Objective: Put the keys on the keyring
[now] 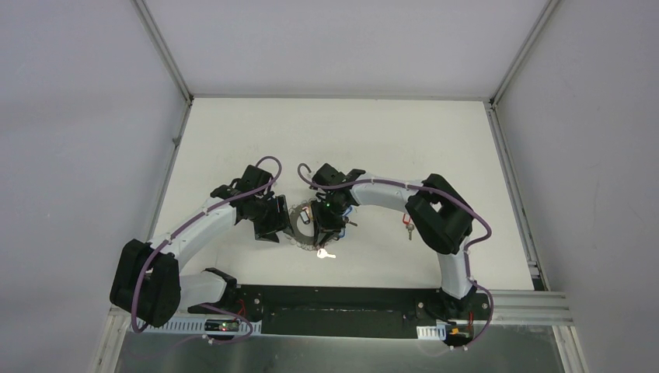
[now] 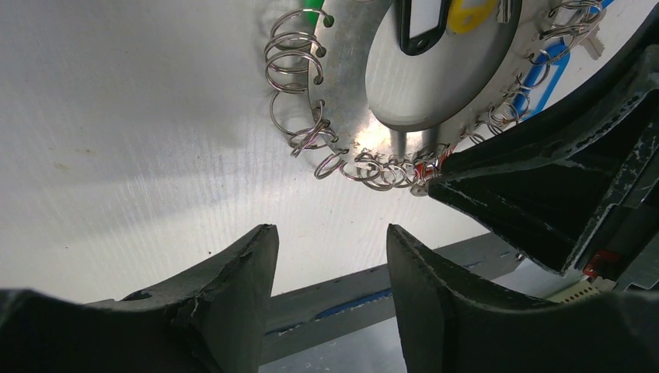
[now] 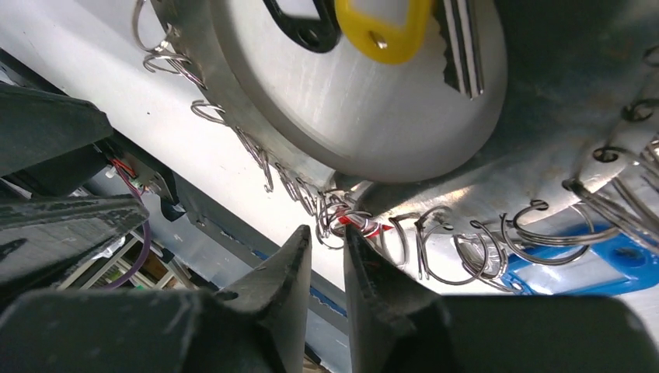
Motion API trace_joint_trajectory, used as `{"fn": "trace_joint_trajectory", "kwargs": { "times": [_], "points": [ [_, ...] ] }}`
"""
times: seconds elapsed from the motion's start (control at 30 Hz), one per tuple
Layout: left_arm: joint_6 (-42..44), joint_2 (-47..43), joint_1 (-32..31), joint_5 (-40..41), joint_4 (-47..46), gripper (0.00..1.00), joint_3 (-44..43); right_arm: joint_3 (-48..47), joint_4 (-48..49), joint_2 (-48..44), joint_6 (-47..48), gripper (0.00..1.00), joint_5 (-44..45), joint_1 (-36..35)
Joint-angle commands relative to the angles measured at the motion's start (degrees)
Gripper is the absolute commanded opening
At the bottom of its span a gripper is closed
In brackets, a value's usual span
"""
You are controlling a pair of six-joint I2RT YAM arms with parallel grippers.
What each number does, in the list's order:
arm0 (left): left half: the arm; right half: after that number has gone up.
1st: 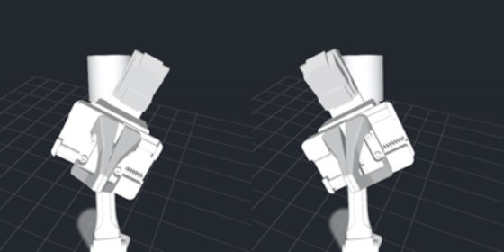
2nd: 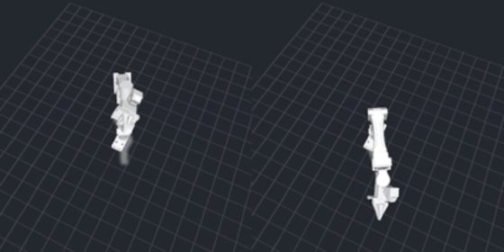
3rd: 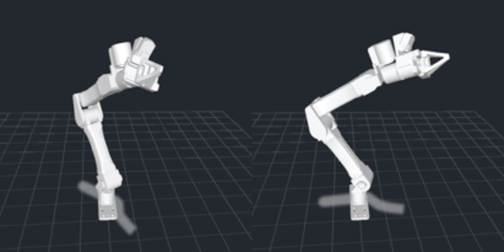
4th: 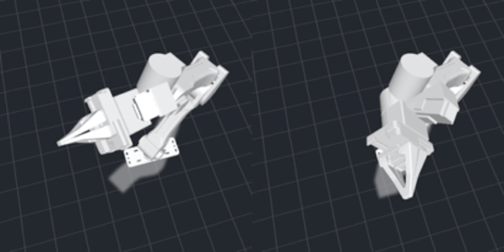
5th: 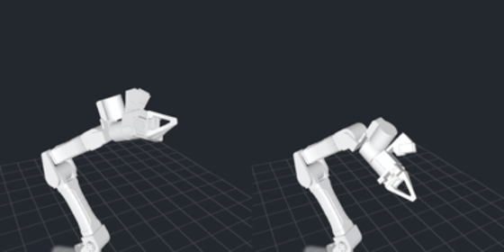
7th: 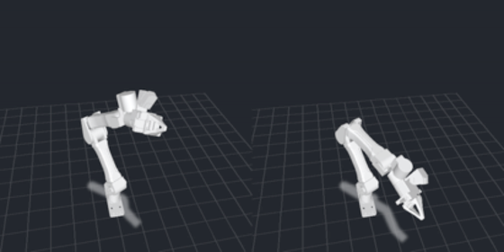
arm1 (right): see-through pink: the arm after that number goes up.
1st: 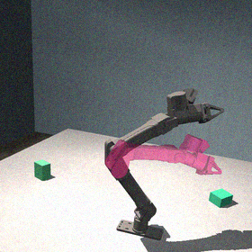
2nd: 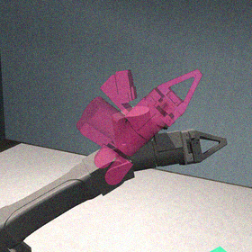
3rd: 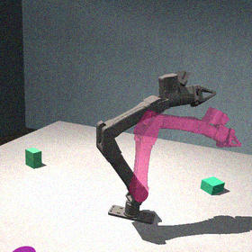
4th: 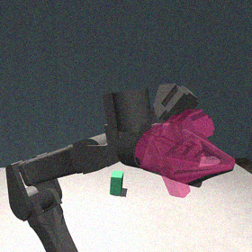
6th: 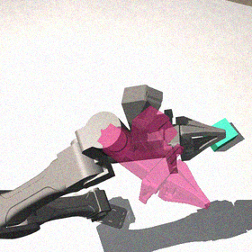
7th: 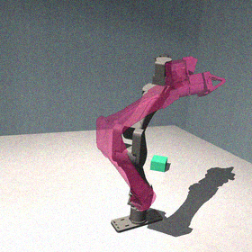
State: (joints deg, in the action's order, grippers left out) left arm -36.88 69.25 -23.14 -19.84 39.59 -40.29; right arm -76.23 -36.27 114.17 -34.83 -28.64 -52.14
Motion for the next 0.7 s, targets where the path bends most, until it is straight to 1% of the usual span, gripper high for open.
{"fn": "trace_joint_trajectory", "kwargs": {
  "times": [0.0, 0.07, 0.1, 0.4, 0.67],
  "points": [
    [-0.47, -1.48, 0.64, -0.91, -0.53, 0.55, 0.22, -3.75, -2.21, 0.58, 0.99, 0.18, 3.03, -0.69],
    [-0.47, -1.68, 0.64, -0.83, -0.50, 0.55, 0.30, -4.05, -3.37, 0.39, 2.11, 0.05, 4.27, -0.64],
    [-0.47, -1.80, 0.64, -0.86, -0.56, 0.55, 0.42, -4.10, -3.97, 0.14, 2.66, 0.00, 5.05, -0.60],
    [-0.39, -2.02, 0.59, -0.80, -0.60, 0.55, 1.35, -3.01, -7.20, -2.91, 6.12, 0.00, 9.79, 1.51],
    [-0.03, -2.02, 0.62, -0.78, -0.57, 0.56, 2.19, -0.73, -10.37, -5.12, 9.48, 0.00, 13.53, 6.73]
  ]
}}
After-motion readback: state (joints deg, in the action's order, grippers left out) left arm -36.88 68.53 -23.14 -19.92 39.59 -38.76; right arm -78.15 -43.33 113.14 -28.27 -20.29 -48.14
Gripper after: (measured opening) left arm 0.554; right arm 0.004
